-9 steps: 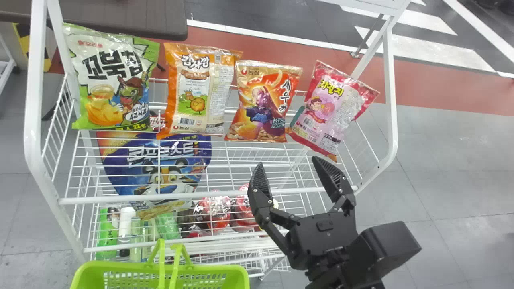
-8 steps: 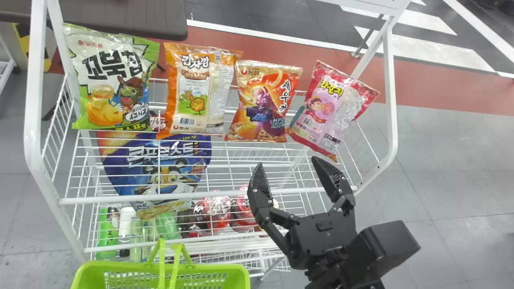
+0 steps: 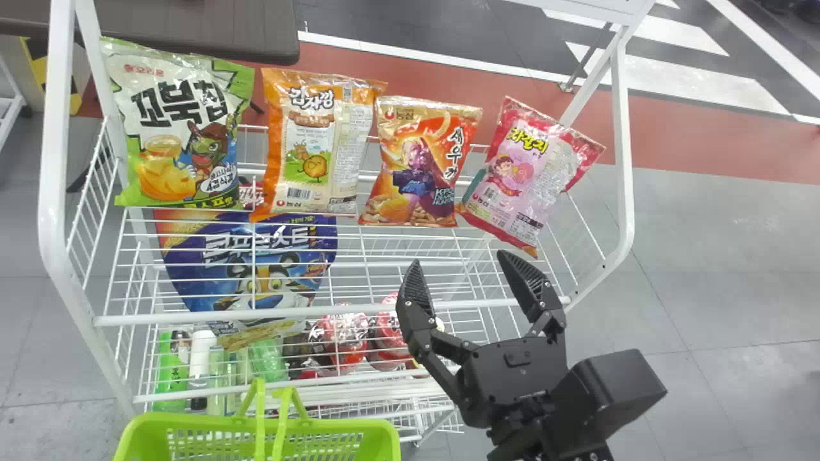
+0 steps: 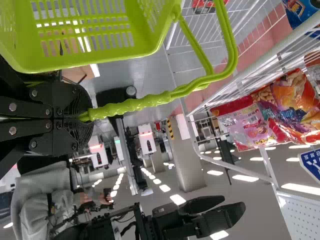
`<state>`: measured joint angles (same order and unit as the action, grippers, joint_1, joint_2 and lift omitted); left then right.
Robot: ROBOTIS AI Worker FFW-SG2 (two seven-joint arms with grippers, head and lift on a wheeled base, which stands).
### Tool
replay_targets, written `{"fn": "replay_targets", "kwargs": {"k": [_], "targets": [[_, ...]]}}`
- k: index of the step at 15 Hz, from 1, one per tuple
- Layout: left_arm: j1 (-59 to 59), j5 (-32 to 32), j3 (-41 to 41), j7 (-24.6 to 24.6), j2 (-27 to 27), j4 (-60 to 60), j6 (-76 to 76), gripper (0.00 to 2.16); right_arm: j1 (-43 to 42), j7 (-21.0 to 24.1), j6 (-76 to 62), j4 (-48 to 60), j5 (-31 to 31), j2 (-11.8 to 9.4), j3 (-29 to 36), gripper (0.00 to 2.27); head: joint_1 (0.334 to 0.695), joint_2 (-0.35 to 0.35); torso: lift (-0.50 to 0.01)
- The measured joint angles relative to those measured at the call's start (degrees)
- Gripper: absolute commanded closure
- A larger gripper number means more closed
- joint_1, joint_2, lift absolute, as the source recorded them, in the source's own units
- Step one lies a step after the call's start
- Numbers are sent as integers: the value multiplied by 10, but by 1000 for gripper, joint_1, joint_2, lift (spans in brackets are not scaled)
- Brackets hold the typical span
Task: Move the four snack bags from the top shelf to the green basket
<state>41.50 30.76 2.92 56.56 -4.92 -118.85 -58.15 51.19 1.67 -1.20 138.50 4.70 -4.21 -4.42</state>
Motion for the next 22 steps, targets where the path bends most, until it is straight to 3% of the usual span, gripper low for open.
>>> {"fn": "replay_targets", "kwargs": {"k": [3,5,10,11,14,17,22], "targets": [[-1,0,-1,1,-2,-1,0,1403,-24,-1,-14,-30,-5,0,0,87,695,-350,0],[-3,-1,-2,1,-3,-1,0,1403,-93,-4,-8,-83,-2,3,-13,87,695,-345,0],[-24,-2,-17,-1,-4,34,0,1403,-327,-5,105,-254,6,12,-120,87,695,-156,0],[-28,-3,-21,-2,-4,38,0,1403,-364,-5,119,-286,8,21,-136,87,695,-86,0],[-36,-3,-32,-3,-6,45,0,1403,-468,-3,130,-401,20,40,-177,90,695,-22,0],[-44,-2,-40,-4,-9,54,0,1403,-540,-1,112,-498,29,41,-204,90,695,16,0],[-90,17,-63,-9,-35,85,-3,1403,-611,-7,72,-586,8,41,-212,93,695,18,0]]}}
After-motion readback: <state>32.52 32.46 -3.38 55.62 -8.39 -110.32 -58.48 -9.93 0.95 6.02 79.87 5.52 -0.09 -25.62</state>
